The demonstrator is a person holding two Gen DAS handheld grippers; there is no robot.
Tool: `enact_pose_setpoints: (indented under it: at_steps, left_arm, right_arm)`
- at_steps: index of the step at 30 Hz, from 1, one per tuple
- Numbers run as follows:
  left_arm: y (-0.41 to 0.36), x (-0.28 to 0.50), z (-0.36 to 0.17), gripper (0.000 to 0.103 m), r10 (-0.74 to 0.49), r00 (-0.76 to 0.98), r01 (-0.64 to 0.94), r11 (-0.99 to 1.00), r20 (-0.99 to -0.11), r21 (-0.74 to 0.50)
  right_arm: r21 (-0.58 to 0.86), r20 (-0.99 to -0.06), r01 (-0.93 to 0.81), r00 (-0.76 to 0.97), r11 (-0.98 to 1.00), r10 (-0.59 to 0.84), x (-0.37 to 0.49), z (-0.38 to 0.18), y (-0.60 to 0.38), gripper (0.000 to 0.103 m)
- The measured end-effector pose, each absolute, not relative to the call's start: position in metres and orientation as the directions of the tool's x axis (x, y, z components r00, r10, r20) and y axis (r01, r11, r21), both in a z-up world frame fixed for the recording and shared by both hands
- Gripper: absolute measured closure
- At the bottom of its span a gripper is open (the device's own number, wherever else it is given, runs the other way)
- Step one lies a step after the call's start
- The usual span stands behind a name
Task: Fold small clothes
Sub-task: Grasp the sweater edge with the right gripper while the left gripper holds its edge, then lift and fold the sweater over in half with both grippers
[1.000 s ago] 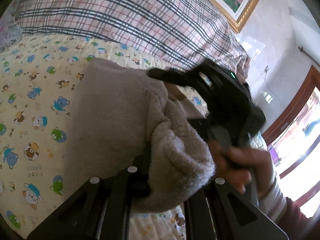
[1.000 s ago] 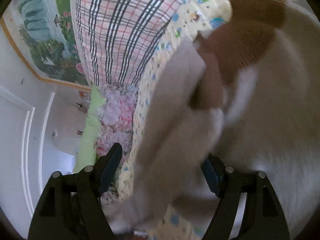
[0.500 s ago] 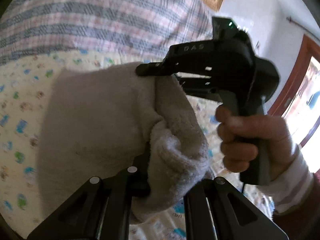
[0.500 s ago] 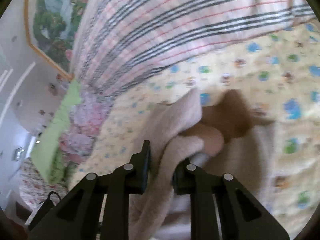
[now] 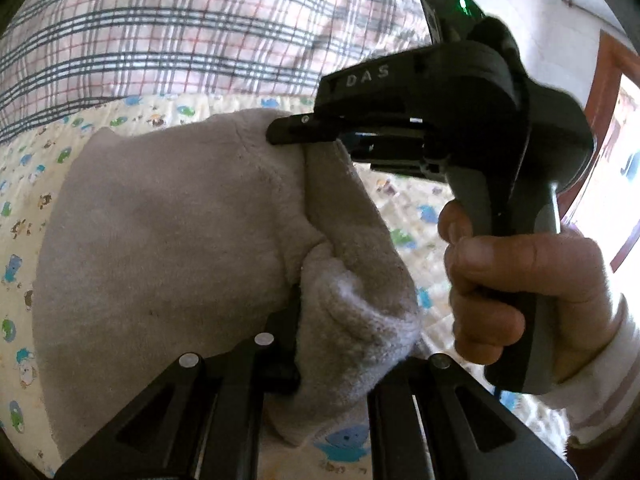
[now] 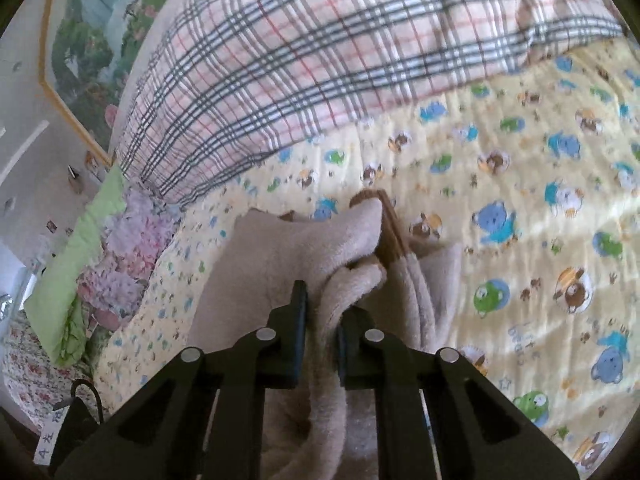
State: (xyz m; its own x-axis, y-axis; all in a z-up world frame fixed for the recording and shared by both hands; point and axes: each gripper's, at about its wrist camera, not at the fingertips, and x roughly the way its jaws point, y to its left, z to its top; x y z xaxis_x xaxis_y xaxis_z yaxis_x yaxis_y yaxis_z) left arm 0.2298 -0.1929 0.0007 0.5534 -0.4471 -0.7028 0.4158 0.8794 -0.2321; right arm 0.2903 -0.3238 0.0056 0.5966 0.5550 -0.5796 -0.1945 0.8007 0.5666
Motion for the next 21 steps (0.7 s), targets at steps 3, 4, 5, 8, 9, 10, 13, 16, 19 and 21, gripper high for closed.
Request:
enact_pose_setpoints:
  at_steps: [3,4,5,8,9,10,13,16,19,21]
  left_arm:
    - [-0.192,0.233,-0.006,0.094,-0.445,0.538,0.416,0.879,-0.716,-0.234]
    - [-0.191,0.232,-0.005,0.094,-0.447,0.538,0.416,0.878,-0.715,-0.236]
    - [-0.191,0.233,-0.004,0.094,-0.450,0.536,0.416,0.877,-0.714,-0.240]
    - [-0.189,0.232,0.000,0.094,-0.461,0.533,0.418,0.872,-0.709,-0.253]
    - [-0.188,0.233,0.001,0.094,-0.464,0.535,0.419,0.871,-0.706,-0.256]
    - [-0.187,0.232,0.002,0.094,-0.465,0.536,0.419,0.871,-0.705,-0.257]
    - [-0.182,0.233,0.009,0.094,-0.465,0.548,0.412,0.873,-0.695,-0.260]
    - [-0.175,0.228,0.024,0.094,-0.471,0.592,0.415,0.874,-0.654,-0.254]
    - [-0.180,0.235,0.016,0.090,-0.477,0.552,0.418,0.868,-0.684,-0.269]
    - [-0.185,0.242,-0.001,0.086,-0.464,0.506,0.407,0.872,-0.727,-0.273]
  right_arm:
    - [0.507,-0.624,-0.209,0.581,0.836,0.523,0.294,-0.004,-0.316,0.087]
    - [0.533,-0.617,-0.204,0.570,0.821,0.542,0.296,-0.007,-0.318,0.086]
    - [0.579,-0.604,-0.188,0.554,0.793,0.573,0.301,-0.011,-0.321,0.084]
    - [0.697,-0.555,-0.142,0.513,0.703,0.655,0.317,-0.021,-0.327,0.057]
    - [0.727,-0.534,-0.135,0.504,0.673,0.679,0.323,-0.023,-0.325,0.052]
    - [0.741,-0.527,-0.130,0.495,0.659,0.690,0.328,-0.024,-0.323,0.052]
    - [0.703,-0.561,-0.146,0.488,0.696,0.669,0.338,-0.017,-0.307,0.067]
    - [0.654,-0.481,-0.292,0.552,0.698,0.681,0.327,0.013,-0.297,0.082]
    - [0.611,-0.504,-0.283,0.580,0.739,0.639,0.326,0.013,-0.297,0.082]
    - [0.639,-0.577,-0.189,0.524,0.746,0.627,0.337,-0.009,-0.303,0.080]
